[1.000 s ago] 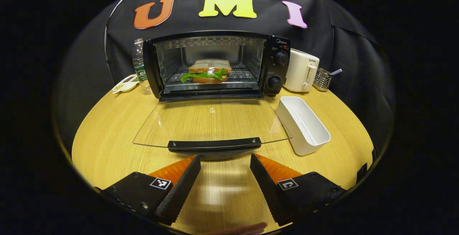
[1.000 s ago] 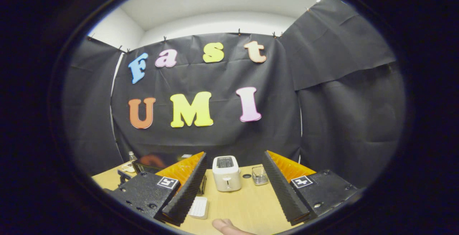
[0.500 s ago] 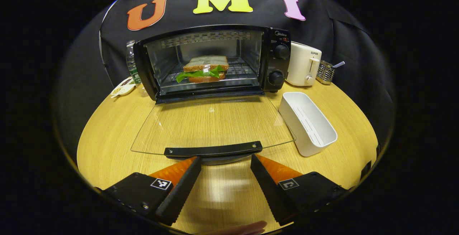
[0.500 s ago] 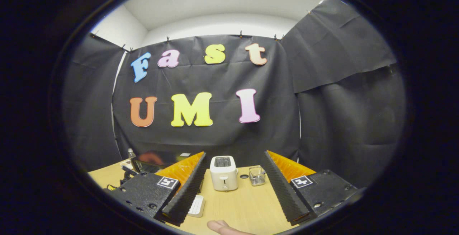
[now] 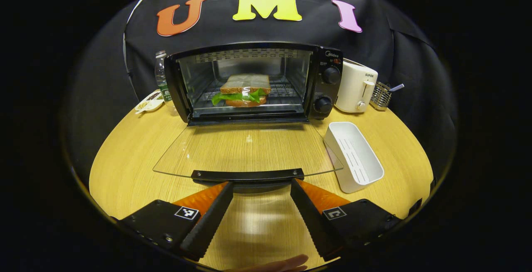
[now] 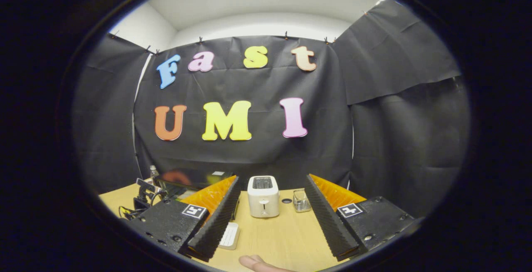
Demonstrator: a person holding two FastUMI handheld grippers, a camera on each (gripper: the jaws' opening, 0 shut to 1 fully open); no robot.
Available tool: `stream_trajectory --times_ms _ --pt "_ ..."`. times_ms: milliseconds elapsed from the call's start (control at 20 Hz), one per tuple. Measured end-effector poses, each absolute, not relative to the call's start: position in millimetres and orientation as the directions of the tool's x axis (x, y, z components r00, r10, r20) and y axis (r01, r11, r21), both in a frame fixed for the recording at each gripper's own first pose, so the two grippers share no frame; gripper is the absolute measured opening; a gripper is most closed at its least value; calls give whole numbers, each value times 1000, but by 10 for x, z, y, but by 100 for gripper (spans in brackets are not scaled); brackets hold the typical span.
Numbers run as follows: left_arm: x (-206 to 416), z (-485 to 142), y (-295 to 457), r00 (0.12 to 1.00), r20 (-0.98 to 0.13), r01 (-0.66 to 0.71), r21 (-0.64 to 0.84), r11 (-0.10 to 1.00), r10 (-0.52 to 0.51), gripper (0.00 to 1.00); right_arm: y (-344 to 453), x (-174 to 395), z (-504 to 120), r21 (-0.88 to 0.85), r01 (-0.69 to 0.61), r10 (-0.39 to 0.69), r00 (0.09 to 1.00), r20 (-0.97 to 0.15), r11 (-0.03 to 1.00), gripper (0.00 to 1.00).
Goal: Open the electric oven with the left hand, put the food in, and close the electric oven.
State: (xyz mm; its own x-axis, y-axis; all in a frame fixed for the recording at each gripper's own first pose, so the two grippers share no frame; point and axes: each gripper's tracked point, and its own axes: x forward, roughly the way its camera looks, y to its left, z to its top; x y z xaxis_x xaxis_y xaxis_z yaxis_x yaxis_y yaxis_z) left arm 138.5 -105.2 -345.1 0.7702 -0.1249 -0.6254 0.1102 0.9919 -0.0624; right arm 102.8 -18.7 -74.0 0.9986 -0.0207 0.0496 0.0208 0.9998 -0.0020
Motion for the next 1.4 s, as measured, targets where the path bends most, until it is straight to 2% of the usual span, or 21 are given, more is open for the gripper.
stream_trajectory --times_ms 200,400,1100,1400 --pt "1408 -3333 -1050 774 -618 98 -97 990 -137 92 -114 1040 -784 5 6 -6 999 38 1000 99" --pt "1416 -3277 -1040 776 -618 105 -72 992 -127 92 -141 1034 -780 17 8 -9 999 44 1000 99" --pt "1724 -2726 -946 869 -492 64 5 998 -53 93 -165 882 -788 22 30 -31 998 50 999 99" --pt "1909 -2463 -900 908 -413 79 4 997 -70 95 -168 658 -709 19 46 -47 996 73 999 99"
